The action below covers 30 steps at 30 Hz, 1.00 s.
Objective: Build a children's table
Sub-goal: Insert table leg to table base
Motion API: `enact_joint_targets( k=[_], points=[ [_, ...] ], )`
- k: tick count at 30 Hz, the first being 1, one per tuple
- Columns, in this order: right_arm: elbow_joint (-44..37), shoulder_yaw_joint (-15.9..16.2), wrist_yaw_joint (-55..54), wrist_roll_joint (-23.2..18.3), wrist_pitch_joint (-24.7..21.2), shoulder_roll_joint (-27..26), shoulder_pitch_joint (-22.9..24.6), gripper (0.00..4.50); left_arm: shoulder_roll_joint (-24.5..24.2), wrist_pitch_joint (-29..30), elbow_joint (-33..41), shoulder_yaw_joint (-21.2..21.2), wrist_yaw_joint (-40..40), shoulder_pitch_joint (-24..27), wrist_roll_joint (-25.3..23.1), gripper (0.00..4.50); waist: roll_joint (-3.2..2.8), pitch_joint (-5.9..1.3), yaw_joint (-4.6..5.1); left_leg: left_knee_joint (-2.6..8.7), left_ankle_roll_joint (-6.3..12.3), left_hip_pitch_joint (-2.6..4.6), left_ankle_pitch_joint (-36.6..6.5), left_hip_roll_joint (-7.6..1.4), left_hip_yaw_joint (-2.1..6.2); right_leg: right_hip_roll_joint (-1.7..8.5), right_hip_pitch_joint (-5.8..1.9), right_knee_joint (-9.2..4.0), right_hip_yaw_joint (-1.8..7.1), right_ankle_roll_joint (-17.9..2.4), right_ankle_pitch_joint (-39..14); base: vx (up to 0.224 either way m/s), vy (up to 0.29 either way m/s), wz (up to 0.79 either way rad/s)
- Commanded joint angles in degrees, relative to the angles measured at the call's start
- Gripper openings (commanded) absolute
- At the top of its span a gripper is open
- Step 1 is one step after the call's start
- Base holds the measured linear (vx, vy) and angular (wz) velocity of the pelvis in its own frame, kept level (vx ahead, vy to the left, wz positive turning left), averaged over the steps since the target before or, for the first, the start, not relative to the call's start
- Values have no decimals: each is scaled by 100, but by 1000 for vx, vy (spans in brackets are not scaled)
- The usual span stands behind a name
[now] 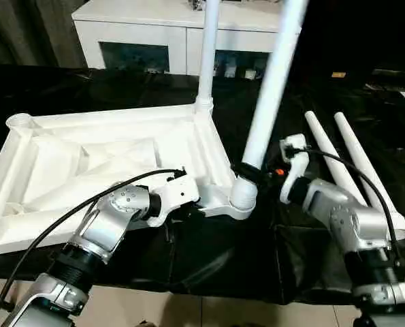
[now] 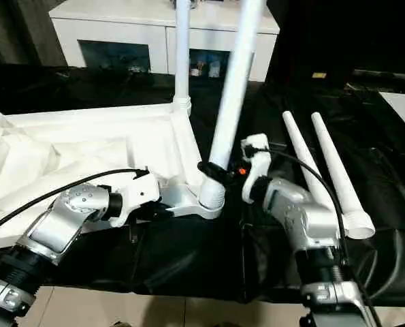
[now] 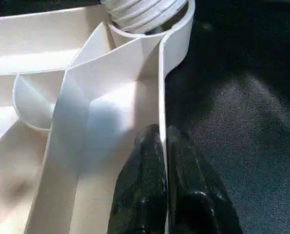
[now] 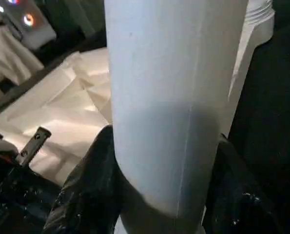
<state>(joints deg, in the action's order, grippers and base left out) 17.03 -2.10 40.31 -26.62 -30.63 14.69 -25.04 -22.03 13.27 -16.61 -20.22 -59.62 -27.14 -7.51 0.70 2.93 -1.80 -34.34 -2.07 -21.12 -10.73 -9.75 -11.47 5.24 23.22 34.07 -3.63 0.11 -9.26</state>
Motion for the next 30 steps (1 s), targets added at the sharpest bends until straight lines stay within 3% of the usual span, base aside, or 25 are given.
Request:
enact_joint_targets(
  k=[1, 3, 5, 6, 7, 8, 9, 12, 17, 20, 21, 30],
  points=[
    [265, -30, -105, 80, 68, -50, 199, 185, -4, -46, -5, 0, 190, 30, -1, 0, 6, -372, -17, 433, 68, 74, -1281, -329, 162, 338, -244, -377, 257, -1260, -1572, 0, 0, 0],
    [288, -121, -145, 51, 195, -117, 292, 184, -2, -52, -26, 22, 210, 14, 7, 0, 14, -370, -7, 435, 41, 78, -1382, -329, 159, 338, -235, -398, 261, -1241, -1658, 0, 0, 0],
    [323, -194, -174, 63, 412, -206, 406, 184, 0, -75, -63, 54, 246, -14, 12, 0, -54, -368, -14, 449, -19, 91, -1527, -333, 174, 338, -223, -407, 259, -1227, -1719, 0, 0, 0],
    [334, -204, -178, 61, 450, -220, 420, 184, 0, -79, -69, 58, 250, -19, 13, 0, -37, -364, 0, 452, -26, 85, -1560, -331, 172, 332, -222, -415, 258, -1225, -1724, 0, 0, 0],
    [376, -218, -228, 106, 624, -252, 470, 184, -1, -87, -89, 69, 265, -32, 11, 0, -68, -368, -4, 461, -54, 89, -1600, -330, 187, 331, -230, -404, 251, -1232, -1711, 0, 0, 0],
    [402, -222, -263, 142, 729, -267, 497, 184, -3, -90, -99, 74, 273, -40, 10, 0, -53, -367, 3, 460, -59, 94, -1636, -331, 177, 327, -218, -418, 252, -1234, -1706, 0, 0, 0],
    [419, -233, -277, 168, 814, -287, 520, 184, -6, -94, -109, 79, 277, -47, 11, 0, -75, -358, 4, 467, -86, 101, -1763, -329, 187, 331, -215, -423, 250, -1228, -1806, 0, 0, 0],
    [349, -94, -409, 555, 1418, -282, 739, 184, -5, -106, -171, 110, 317, -99, 18, 0, -100, -355, -1, 476, -146, 111, -1933, -335, 196, 335, -197, -445, 251, -1174, -1930, 0, 0, 0],
    [228, 76, -414, 773, 1627, -241, 873, 184, -3, -125, -223, 119, 343, -141, 9, 0, -86, -348, 15, 494, -139, 110, -2083, -330, 206, 328, -202, -462, 252, -1129, -2044, 0, 0, 0],
    [119, 349, -381, 1069, 1945, -162, 1036, 184, 17, -166, -320, 127, 390, -199, 9, 0, -80, -340, 19, 498, -137, 104, -2122, -330, 211, 329, -197, -469, 252, -1096, -2130, 0, 0, 0],
    [115, 384, -397, 1107, 2012, -166, 1068, 184, 25, -178, -339, 132, 414, -207, 7, 0, -51, -338, 14, 496, -125, 109, -2137, -337, 208, 332, -182, -477, 255, -1073, -2188, 0, 0, 0],
    [176, 331, -620, 1152, 2254, -324, 1203, 184, 58, -226, -425, 156, 505, -257, 1, 0, -41, -315, 34, 512, -109, 114, -2369, -336, 229, 344, -149, -534, 258, -916, -2641, 0, 0, 0]
  ],
)
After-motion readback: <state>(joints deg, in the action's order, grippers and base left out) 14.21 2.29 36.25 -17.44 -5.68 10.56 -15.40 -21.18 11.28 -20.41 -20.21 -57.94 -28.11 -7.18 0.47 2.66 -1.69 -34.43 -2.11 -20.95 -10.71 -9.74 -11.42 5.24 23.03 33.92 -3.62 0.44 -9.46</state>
